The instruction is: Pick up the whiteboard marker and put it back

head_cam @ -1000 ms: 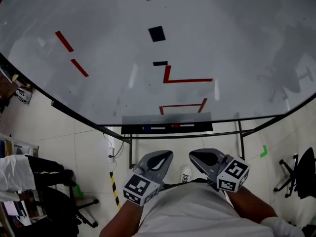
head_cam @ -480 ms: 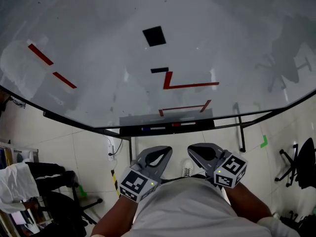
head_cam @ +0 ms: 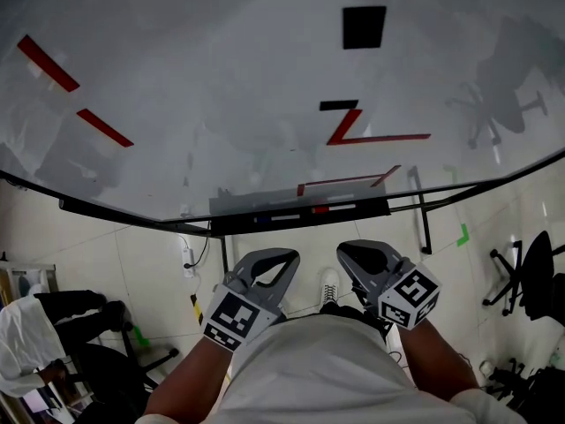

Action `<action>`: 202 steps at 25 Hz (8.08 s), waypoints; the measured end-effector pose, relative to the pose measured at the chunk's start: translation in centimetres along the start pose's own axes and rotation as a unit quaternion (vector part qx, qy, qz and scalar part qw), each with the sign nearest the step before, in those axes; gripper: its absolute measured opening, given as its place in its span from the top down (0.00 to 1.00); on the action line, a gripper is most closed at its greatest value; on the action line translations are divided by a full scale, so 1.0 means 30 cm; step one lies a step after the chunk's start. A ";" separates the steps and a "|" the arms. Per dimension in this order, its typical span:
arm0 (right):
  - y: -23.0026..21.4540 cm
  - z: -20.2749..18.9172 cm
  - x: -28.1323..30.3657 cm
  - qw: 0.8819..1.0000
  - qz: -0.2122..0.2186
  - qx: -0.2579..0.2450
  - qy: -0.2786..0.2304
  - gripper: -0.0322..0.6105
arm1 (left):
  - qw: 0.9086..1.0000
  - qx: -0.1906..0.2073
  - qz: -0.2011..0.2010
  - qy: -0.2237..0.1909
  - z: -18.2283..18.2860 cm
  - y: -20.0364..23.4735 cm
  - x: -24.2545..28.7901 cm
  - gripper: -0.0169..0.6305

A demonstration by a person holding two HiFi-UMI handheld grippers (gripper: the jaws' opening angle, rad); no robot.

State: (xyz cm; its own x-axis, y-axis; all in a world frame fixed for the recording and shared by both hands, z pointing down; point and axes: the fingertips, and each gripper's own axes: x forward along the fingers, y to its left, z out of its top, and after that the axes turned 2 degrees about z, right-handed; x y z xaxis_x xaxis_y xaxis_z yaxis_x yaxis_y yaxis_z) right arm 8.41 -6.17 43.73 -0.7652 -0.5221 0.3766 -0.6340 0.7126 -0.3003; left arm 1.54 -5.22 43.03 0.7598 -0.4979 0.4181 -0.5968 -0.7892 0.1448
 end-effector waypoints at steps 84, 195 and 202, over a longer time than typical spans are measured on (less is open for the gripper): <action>-0.338 -0.291 0.295 0.742 -0.082 -0.559 0.362 0.89 | 0.998 -0.046 0.035 0.010 -0.087 0.039 -0.062 0.95; 0.000 -0.078 0.003 0.949 -0.063 -0.270 0.148 0.89 | 0.996 -0.076 0.019 -0.037 -0.035 -0.005 -0.085 0.95; -0.035 -0.108 0.031 0.909 -0.077 -0.360 0.195 0.89 | 0.996 -0.077 0.022 -0.037 -0.038 0.006 -0.085 0.95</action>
State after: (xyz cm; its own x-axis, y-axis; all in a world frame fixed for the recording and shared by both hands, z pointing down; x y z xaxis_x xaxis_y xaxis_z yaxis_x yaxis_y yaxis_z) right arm 8.72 -5.87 47.25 -0.4860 -0.5359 0.6904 -0.3858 0.8404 0.3808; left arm -0.81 -3.69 43.02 0.7460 -0.5605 0.3597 -0.6578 -0.7044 0.2667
